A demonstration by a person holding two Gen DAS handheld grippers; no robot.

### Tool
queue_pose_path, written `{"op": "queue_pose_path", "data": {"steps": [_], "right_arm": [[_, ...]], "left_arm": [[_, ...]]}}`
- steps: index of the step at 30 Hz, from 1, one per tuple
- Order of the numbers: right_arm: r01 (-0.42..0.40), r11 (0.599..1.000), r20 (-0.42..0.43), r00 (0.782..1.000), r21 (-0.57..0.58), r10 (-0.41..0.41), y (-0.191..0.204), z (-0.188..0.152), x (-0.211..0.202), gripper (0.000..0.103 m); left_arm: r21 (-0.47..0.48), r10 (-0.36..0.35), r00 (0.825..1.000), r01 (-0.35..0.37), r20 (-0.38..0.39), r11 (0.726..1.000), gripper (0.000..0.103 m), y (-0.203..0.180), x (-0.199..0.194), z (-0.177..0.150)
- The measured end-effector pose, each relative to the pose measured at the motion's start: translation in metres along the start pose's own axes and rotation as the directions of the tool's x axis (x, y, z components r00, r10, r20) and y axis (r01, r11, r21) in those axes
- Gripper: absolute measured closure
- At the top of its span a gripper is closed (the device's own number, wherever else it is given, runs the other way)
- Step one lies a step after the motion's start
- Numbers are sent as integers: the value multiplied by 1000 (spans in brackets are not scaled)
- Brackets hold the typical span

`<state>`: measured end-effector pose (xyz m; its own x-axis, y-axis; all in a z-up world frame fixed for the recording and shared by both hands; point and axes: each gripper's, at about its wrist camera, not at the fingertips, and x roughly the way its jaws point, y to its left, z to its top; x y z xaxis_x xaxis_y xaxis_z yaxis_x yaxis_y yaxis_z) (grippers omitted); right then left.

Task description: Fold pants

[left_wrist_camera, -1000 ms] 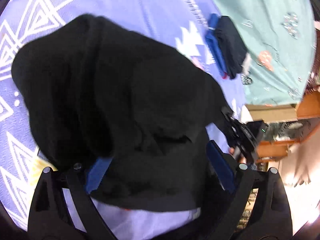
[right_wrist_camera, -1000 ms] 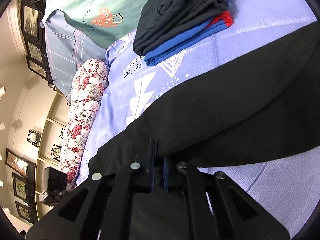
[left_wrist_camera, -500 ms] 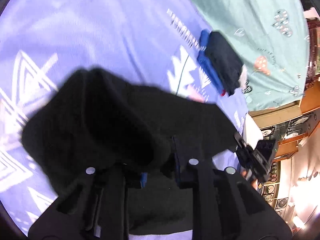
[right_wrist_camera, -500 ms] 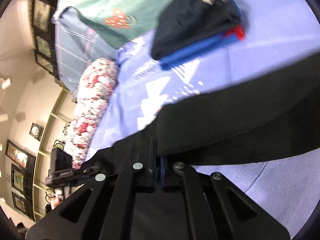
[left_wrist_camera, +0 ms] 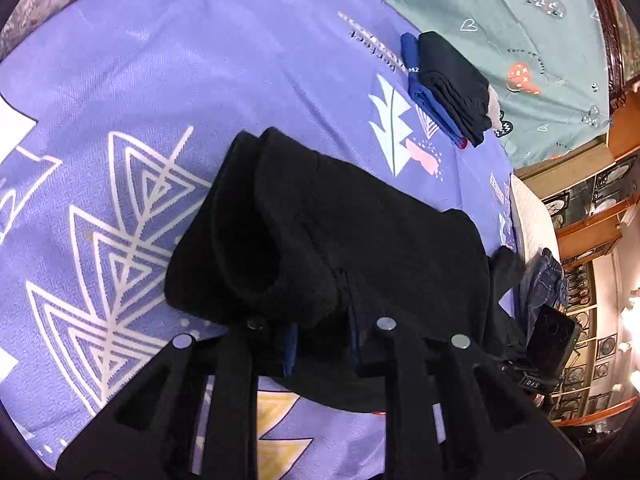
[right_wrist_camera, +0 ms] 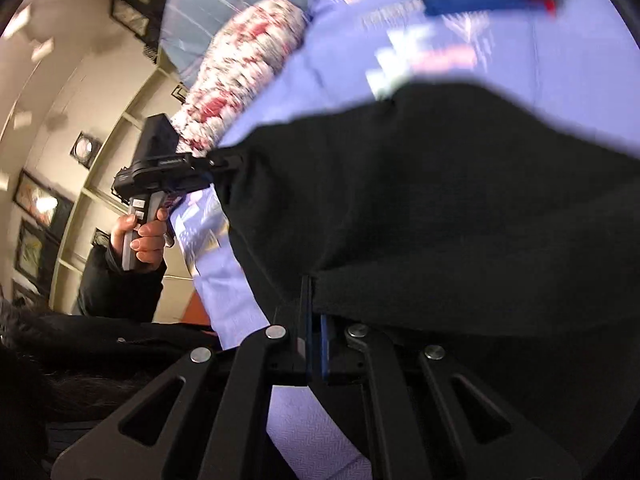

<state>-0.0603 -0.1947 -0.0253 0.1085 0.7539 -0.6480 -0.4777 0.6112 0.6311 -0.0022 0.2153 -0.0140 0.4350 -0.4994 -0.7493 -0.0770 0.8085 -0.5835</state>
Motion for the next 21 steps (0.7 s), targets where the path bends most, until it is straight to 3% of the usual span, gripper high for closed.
{"op": "queue_pose_path", "data": {"steps": [6, 11, 17, 21], "right_arm": [[-41, 994, 35, 998, -98, 45, 28, 0, -14, 100], [-5, 999, -21, 1000, -46, 4, 11, -5, 12, 100], [-12, 998, -26, 1000, -69, 11, 19, -9, 14, 100], [-66, 992, -3, 998, -104, 66, 32, -7, 10, 100]], "left_arm": [[48, 28, 998, -31, 52, 998, 84, -9, -24, 6], [39, 107, 994, -107, -7, 993, 83, 7, 2, -8], [73, 119, 991, -124, 64, 990, 82, 2, -16, -14], [88, 137, 988, -143, 71, 986, 81, 2, -17, -16]]}}
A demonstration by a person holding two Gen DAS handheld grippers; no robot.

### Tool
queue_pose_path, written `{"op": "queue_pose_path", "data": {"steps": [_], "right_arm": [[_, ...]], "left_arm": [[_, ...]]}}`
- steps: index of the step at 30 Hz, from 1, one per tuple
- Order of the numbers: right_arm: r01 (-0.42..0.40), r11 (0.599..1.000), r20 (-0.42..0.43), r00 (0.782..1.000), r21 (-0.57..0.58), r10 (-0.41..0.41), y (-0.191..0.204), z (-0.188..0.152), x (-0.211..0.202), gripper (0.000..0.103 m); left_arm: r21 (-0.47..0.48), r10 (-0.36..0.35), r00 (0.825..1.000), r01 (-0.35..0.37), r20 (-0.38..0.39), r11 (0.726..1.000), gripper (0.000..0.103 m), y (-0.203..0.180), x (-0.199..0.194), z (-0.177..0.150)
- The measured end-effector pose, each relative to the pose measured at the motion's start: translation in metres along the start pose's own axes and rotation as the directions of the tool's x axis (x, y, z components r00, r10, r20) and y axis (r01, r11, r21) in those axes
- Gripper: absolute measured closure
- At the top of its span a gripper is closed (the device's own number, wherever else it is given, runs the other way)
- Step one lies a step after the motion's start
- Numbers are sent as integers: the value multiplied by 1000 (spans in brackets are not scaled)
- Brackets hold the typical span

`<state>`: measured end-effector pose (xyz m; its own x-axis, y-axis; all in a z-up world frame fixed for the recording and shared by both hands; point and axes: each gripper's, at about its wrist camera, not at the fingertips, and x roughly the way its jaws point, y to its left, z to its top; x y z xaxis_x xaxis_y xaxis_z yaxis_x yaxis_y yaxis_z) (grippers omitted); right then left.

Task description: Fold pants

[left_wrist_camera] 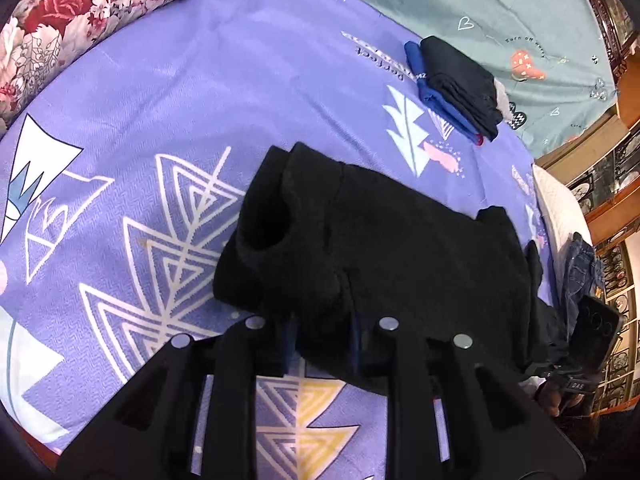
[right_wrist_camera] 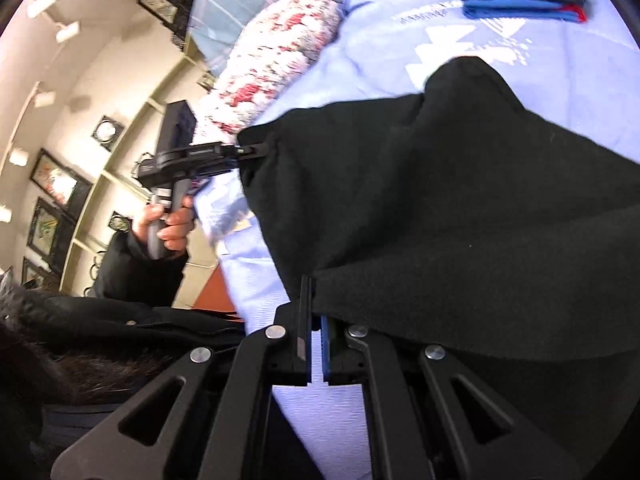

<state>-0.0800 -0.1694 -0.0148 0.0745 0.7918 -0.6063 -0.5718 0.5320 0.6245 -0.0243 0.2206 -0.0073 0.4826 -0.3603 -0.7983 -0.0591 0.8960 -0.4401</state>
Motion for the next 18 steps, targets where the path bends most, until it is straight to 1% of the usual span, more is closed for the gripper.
{"op": "queue_pose_path", "data": {"steps": [2, 3, 5, 7, 8, 9, 10, 11, 12, 13, 14, 15, 17, 18], "right_arm": [[18, 1000, -27, 999, 15, -18, -6, -2, 5, 100], [45, 999, -52, 998, 24, -43, -10, -4, 11, 100], [72, 997, -96, 993, 20, -70, -13, -7, 21, 100], [89, 996, -112, 990, 7, -87, -11, -10, 24, 96], [93, 996, -109, 990, 6, -92, -9, -9, 21, 88], [99, 995, -101, 990, 9, -97, -9, -9, 16, 66], [112, 994, -82, 990, 12, -111, -9, -9, 9, 55], [123, 992, -63, 991, 15, -122, -9, -10, 1, 40], [121, 992, -32, 992, 25, -120, -11, -12, -11, 39], [94, 995, -5, 996, 41, -94, -14, -15, -26, 39], [79, 995, 19, 997, 55, -80, -17, -16, -38, 39], [82, 994, 67, 994, 71, -87, -20, -18, -59, 39], [150, 982, 171, 971, 116, -169, -32, -22, -104, 37], [211, 962, 232, 940, 174, -248, -44, -24, -134, 32]], "left_arm": [[-8, 14, 999, -14, -33, 1000, 80, 4, 12, -4], [-4, 24, 999, -25, -41, 1000, 80, 5, 17, -6], [6, 33, 999, -33, -33, 999, 80, 3, 16, -9], [-6, 14, 999, -14, -39, 1000, 77, 5, 11, -10], [-10, 0, 999, -1, -50, 1000, 72, 5, 9, -11], [-9, -8, 998, 7, -55, 1000, 68, 5, 5, -12], [-5, -10, 998, 10, -55, 1000, 64, 3, 2, -14], [7, -11, 999, 12, -51, 1000, 53, 0, -5, -16], [16, 4, 999, -3, -40, 1000, 35, -4, -11, -18], [25, 20, 1000, -20, -18, 999, 31, -8, -17, -21], [39, 9, 1000, -9, 7, 999, 31, -15, -28, -25], [55, -11, 1000, 10, 23, 998, 31, -22, -36, -27], [99, -41, 995, 32, 90, 995, 31, -42, -56, -30], [124, -72, 991, 58, 112, 991, 30, -52, -63, -30]]}}
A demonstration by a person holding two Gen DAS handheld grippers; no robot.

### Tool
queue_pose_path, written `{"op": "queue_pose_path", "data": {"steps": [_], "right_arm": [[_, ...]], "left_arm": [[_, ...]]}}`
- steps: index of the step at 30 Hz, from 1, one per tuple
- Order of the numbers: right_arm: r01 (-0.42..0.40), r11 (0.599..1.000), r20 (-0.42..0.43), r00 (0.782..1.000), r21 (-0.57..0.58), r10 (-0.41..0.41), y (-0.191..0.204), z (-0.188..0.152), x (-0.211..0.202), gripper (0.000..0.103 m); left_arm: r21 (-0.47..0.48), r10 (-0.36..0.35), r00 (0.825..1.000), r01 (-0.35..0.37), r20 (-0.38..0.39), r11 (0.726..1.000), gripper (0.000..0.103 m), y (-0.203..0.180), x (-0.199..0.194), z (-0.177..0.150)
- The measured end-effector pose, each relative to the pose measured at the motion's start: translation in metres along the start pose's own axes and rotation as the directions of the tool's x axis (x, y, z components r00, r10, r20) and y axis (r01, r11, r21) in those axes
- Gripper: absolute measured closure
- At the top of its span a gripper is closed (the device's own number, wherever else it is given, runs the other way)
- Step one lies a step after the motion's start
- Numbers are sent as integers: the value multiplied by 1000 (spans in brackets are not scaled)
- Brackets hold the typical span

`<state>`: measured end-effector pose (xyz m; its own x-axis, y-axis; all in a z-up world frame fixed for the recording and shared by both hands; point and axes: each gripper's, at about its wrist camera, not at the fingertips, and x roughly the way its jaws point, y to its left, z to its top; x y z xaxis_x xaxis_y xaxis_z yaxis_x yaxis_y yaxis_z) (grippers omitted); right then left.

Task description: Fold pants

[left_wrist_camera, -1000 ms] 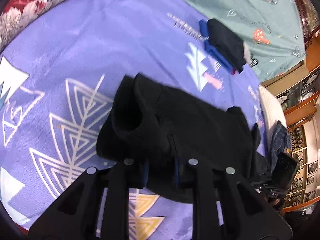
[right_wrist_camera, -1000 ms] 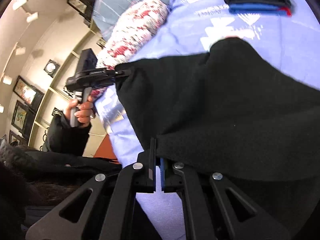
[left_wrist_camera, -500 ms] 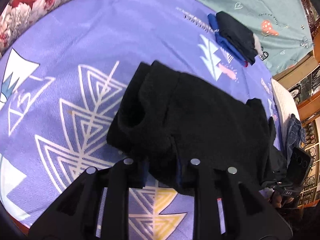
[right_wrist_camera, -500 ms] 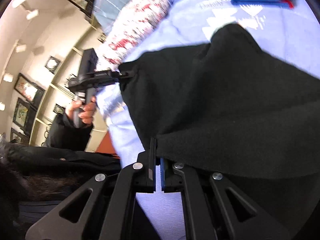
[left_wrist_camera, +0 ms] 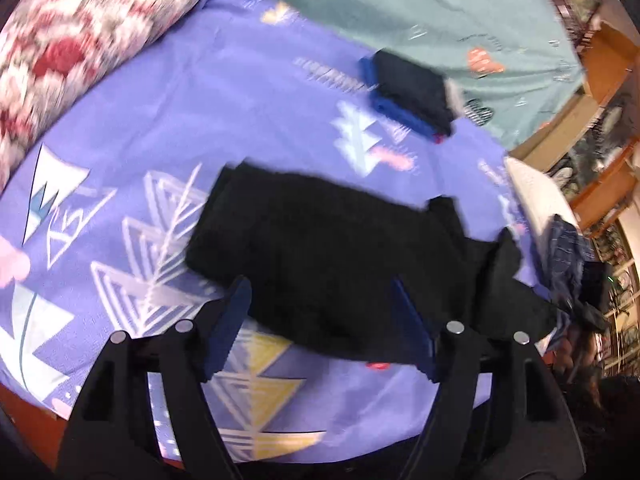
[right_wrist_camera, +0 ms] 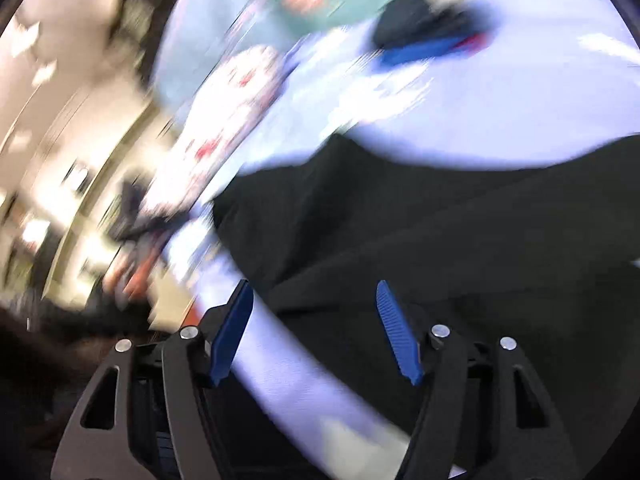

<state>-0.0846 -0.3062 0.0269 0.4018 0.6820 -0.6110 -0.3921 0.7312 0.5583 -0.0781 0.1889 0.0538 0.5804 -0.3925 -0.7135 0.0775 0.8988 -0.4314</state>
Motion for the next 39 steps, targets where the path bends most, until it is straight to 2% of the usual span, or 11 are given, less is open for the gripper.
{"op": "queue_pose_path", "data": {"steps": [2, 4, 6, 14, 17, 19, 20, 25, 28, 32, 39], "right_arm": [[180, 973, 110, 974, 148, -197, -46, 12, -45, 25], [383, 863, 132, 886, 329, -444, -99, 18, -82, 25], [424, 797, 128, 845, 430, -519, -140, 22, -99, 25], [440, 686, 30, 830, 580, -558, -222, 38, -68, 32], [432, 702, 30, 840, 566, -541, -231, 47, -49, 52], [413, 723, 35, 856, 554, -516, -236, 48, -44, 92], [384, 738, 44, 873, 554, -487, -236, 47, -45, 92], [319, 806, 233, 846, 499, -479, -191, 40, -103, 92], [334, 821, 348, 783, 463, -515, -142, 17, -168, 92], [424, 759, 325, 720, 494, -613, -114, -31, -217, 92], [443, 642, 148, 740, 625, -656, -159, -105, -202, 92]], "left_arm": [[63, -56, 998, 55, 23, 996, 26, -26, -4, 3], [111, -91, 996, 90, 1, 990, 26, -45, 9, 3], [120, -112, 993, 116, -39, 986, 26, -56, 32, 1], [-2, -161, 974, 162, -161, 987, 26, -53, 105, -14], [2, -157, 972, 160, -174, 987, 26, -55, 110, -18], [4, -157, 972, 160, -177, 987, 26, -56, 112, -18], [1, -161, 971, 164, -176, 987, 25, -56, 112, -17], [3, -175, 967, 178, -185, 984, 21, -56, 118, -15], [20, -187, 963, 195, -192, 981, 18, -58, 122, -15], [42, -198, 958, 211, -207, 977, 17, -60, 128, -16], [59, -190, 954, 209, -232, 976, 16, -61, 131, -14]]}}
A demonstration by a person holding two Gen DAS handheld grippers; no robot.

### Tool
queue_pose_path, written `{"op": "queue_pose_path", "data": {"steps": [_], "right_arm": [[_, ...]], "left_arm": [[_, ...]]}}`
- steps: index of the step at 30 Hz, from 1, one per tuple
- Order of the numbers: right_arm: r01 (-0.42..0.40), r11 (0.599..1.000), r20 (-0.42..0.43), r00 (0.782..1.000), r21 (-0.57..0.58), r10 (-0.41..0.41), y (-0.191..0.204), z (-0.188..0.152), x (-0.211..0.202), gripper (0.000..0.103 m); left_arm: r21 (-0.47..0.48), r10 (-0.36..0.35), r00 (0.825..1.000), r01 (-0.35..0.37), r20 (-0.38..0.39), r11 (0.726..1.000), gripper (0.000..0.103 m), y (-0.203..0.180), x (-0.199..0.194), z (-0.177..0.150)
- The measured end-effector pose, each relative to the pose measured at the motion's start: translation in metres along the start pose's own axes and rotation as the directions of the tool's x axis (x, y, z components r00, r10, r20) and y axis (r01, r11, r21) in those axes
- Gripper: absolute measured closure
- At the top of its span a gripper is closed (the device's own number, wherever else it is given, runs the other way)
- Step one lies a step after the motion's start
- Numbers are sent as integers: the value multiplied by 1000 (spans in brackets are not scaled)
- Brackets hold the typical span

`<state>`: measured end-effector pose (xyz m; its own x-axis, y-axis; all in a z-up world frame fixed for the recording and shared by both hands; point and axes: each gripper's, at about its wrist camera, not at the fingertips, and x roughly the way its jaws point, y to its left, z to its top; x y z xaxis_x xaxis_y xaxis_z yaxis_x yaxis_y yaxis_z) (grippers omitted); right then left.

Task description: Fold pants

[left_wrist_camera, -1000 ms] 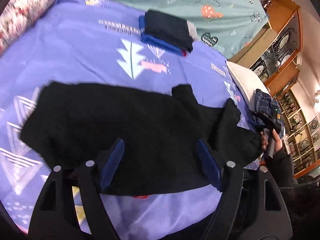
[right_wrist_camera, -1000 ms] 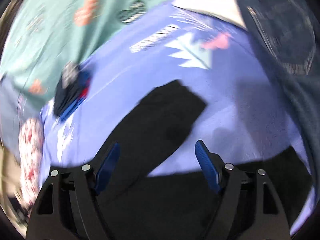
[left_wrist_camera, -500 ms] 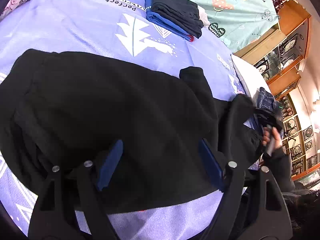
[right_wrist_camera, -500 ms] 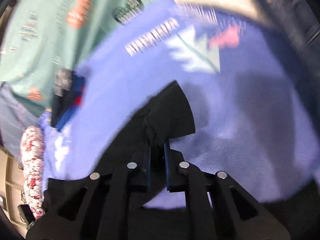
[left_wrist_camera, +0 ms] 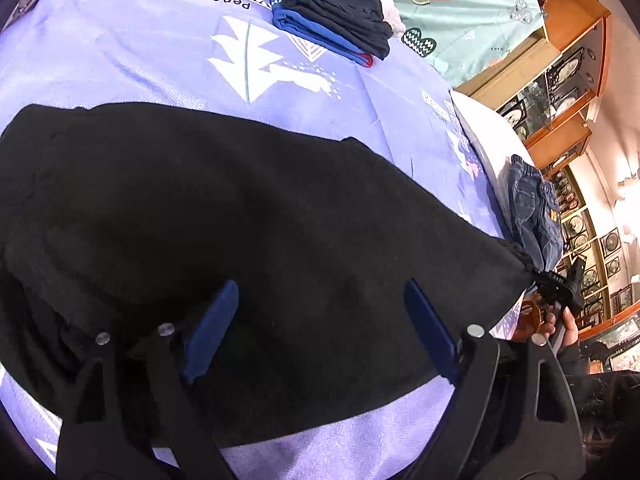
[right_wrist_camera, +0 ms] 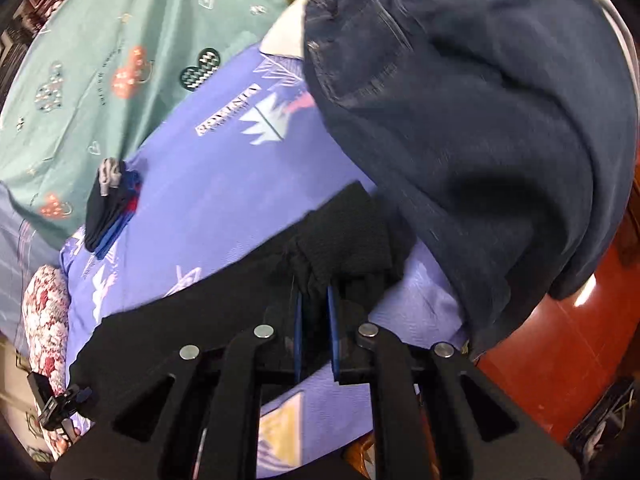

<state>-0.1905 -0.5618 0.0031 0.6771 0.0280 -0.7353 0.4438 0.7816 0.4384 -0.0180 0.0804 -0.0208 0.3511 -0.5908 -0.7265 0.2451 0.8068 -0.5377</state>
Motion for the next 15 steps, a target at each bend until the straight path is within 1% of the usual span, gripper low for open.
{"op": "queue_pose_path", "data": {"steps": [3, 7, 12, 15], "right_arm": [[15, 1000, 13, 1000, -19, -15, 4, 1, -2, 92], [17, 999, 16, 1000, -35, -16, 10, 8, -7, 92], [31, 999, -13, 999, -34, -32, 10, 9, 3, 92], [41, 999, -42, 998, -14, -41, 2, 6, 14, 92]], "left_arm": [[13, 5, 1000, -5, 4, 1000, 16, -3, -9, -4], [7, -3, 1000, 3, 29, 1000, 16, -2, -29, -9], [26, 52, 996, -54, 73, 998, 16, -8, -56, -19], [24, 94, 993, -95, 67, 995, 16, -6, -61, -26]]}}
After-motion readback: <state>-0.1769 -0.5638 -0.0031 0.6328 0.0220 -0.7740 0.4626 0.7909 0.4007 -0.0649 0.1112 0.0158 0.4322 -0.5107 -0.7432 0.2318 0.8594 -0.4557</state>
